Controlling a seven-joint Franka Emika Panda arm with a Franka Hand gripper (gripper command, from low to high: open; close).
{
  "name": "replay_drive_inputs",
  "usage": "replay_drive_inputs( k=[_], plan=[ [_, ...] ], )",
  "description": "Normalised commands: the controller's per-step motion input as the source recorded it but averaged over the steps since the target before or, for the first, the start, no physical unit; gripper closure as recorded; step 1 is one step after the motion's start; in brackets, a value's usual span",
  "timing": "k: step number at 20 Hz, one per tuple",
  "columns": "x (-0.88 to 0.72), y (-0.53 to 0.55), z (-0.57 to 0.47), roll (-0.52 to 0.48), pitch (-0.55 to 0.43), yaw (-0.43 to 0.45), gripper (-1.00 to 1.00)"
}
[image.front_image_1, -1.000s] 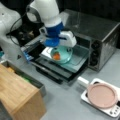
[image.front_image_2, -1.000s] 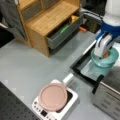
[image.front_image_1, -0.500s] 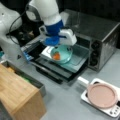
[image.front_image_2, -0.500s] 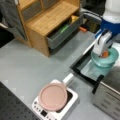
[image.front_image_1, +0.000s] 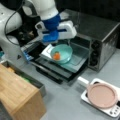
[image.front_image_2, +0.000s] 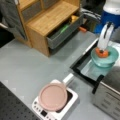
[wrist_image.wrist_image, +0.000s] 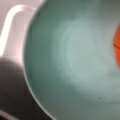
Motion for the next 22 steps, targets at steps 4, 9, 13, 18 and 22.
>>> replay_drive_inputs(
  k=[4, 9, 13, 18, 22],
  plan=[
    [-0.03, -0.57, 0.13, -0.191, 0.201, 0.708, -1.00],
    [-0.01, -0.56, 0.20, -0.152, 0.153, 0.842, -1.00],
    [0.04, -0.27, 0.28, 0.006, 0.134, 0.684, -1.00],
    [0.18, 0.03, 0.21, -0.010, 0.132, 0.446, -1.00],
    [0.19, 0.23, 0.13, -0.103, -0.017, 0.532, -1.00]
  ],
)
